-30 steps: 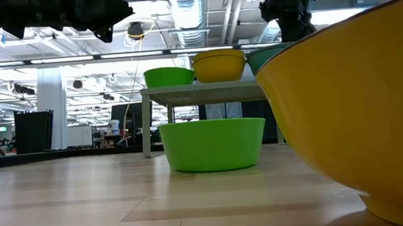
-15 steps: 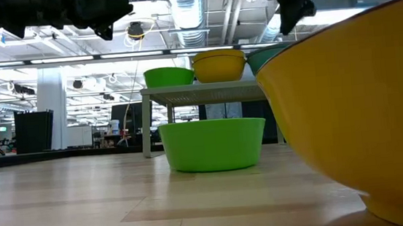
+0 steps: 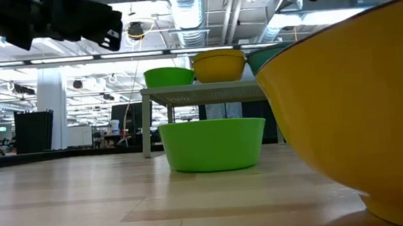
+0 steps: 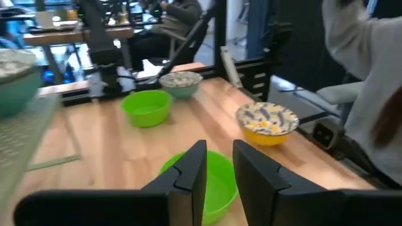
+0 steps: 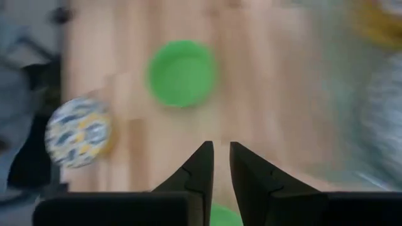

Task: Pick & Place Mini bowls
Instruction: Stack the left green bowl on the green bowl on the shelf

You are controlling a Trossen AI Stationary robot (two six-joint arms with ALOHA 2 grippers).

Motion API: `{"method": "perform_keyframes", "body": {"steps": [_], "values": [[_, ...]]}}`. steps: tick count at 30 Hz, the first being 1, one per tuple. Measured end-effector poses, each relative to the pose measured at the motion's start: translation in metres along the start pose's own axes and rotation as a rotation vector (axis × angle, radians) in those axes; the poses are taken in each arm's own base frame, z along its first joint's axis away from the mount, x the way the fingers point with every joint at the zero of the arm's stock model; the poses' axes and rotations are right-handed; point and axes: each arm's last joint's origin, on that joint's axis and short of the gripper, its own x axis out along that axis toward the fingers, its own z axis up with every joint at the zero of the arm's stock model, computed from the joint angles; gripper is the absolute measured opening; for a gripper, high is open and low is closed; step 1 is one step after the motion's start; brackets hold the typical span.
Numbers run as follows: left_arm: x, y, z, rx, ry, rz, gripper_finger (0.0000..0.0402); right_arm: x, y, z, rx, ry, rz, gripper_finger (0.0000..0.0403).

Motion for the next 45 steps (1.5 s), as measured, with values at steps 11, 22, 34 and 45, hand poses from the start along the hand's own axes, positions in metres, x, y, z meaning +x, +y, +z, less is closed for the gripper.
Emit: {"method": "perform_keyframes", "body": {"steps": [11,22,34,45], "values": [[0.068,-0.021,0.004,0.058,0.075,-0.044,0.0137,0.095,0.029,-0.091,-0.069,-0.345,0.2,0.0044],[0.13,-0.034,-0.049,0.056,0.32,-0.107,0.0166,0.127,0.017,-0.116,0.042,-0.263,0.15,0.0044],[0.146,-0.035,-0.078,0.072,0.433,-0.071,0.0158,0.123,0.034,-0.118,0.03,-0.3,0.229,0.0043],[0.141,-0.026,-0.075,0.111,0.464,-0.044,0.0014,0.121,0.041,-0.12,0.003,-0.312,0.261,0.0043]]}}
